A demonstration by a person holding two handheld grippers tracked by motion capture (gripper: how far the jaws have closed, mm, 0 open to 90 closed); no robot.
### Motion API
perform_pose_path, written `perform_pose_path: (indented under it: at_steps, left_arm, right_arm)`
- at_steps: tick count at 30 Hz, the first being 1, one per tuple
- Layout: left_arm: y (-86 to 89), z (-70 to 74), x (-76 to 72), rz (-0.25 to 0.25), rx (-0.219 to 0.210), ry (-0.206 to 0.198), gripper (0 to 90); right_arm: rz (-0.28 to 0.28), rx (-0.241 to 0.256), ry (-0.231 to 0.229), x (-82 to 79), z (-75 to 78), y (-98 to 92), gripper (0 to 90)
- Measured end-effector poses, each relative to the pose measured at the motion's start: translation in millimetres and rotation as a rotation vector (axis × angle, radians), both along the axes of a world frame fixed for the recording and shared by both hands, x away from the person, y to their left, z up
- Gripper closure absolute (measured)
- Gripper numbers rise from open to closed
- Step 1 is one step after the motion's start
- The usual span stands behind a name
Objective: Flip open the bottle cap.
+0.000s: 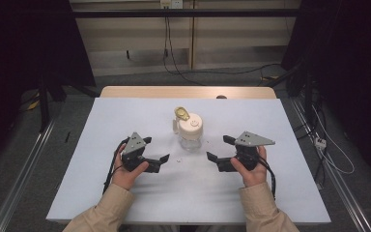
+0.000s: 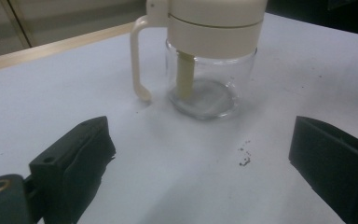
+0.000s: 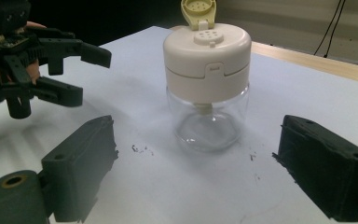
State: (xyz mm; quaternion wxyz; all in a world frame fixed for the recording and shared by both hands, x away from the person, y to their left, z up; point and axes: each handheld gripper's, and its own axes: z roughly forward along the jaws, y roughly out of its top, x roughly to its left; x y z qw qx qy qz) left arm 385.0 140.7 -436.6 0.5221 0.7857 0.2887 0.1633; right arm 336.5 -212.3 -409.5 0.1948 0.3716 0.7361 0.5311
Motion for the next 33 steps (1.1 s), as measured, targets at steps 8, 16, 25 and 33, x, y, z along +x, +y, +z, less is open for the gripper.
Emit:
perform_pose_path:
  at_steps: [8,16,25,33]
  left_arm:
    - [18.2,5.3,-6.1,0.012,-0.034,-0.002,5.4]
    - [29.5,3.9,-14.1,0.000,-0.007,-0.010,5.4]
    - [49.3,1.0,-28.9,-0.001,-0.012,0.001,5.4]
    - [69.4,2.1,-37.7,0.035,-0.050,0.005,5.4]
  right_arm:
    - [0.006,-0.024,-0.025,-15.3,-3.0,-4.7,9.1]
    - [-0.012,-0.015,-0.014,-28.3,-8.5,-14.5,9.1]
    - [-0.036,-0.030,-0.001,-46.5,-16.4,-31.4,9.0]
    - [-0.030,-0.082,0.008,-60.5,-23.5,-34.8,8.8]
